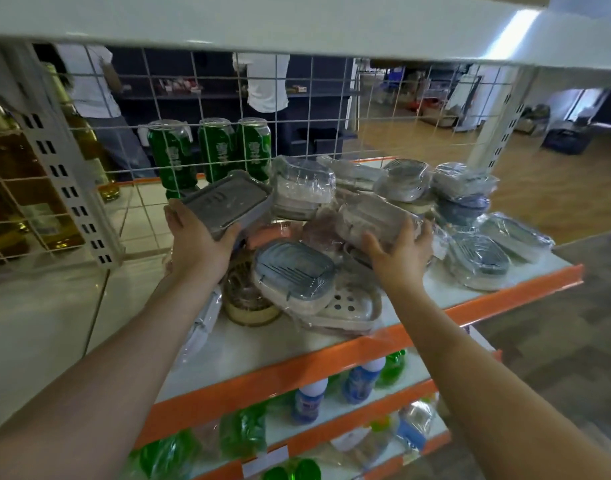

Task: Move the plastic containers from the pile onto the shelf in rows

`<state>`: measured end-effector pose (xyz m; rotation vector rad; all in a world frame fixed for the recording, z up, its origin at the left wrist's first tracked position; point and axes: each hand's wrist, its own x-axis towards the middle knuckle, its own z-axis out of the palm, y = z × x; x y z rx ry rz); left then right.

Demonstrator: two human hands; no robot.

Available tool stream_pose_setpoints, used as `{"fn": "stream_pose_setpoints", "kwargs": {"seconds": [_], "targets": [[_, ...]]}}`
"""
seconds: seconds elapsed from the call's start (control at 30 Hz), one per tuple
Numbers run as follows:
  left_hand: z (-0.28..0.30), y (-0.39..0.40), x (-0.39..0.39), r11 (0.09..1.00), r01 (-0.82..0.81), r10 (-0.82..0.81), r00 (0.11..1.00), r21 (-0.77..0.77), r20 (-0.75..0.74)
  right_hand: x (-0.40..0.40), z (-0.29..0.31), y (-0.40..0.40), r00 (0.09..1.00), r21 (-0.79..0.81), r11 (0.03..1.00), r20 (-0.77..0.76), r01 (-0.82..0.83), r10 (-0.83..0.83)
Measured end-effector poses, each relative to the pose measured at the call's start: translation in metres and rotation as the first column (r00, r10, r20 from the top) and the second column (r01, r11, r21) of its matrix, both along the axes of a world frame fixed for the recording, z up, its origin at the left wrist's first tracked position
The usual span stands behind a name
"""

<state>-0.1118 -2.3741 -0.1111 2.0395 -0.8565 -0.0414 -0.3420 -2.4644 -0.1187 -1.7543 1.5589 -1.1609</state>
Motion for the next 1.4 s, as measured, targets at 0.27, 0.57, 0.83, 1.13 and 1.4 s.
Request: {"fn": "stream_pose_setpoints", "kwargs": {"seconds": [0.27,0.57,0.83,1.13,1.4], "targets": [[0.009,-0.011,0.002,1.000,0.013,-0.012,0.998,0.018,-0.055,-0.002,0.004,-0.009,0.985,0.076,0.991,-0.121,-0.113,0.122],[0.016,0.005,-0.007,0.999,-0.008,0.009,1.000,0.048,-0.030,-0.007,0.007,0.011,0.992,0.025,0.996,-0.098,-0.081,0.083],[0.019,0.027,-0.014,0.999,0.010,-0.011,1.000,0.047,0.020,-0.003,0.016,0.034,0.993,-0.057,0.996,-0.098,-0.076,0.070],[0.023,0.076,-0.015,0.990,0.127,-0.113,0.973,-0.058,0.199,0.018,0.031,0.071,0.993,-0.086,0.993,-0.097,-0.081,0.073],[0.028,0.146,0.035,0.992,0.122,-0.125,0.970,0.031,0.210,0.087,0.042,0.118,0.967,-0.088,0.965,-0.097,-0.246,0.237]]}}
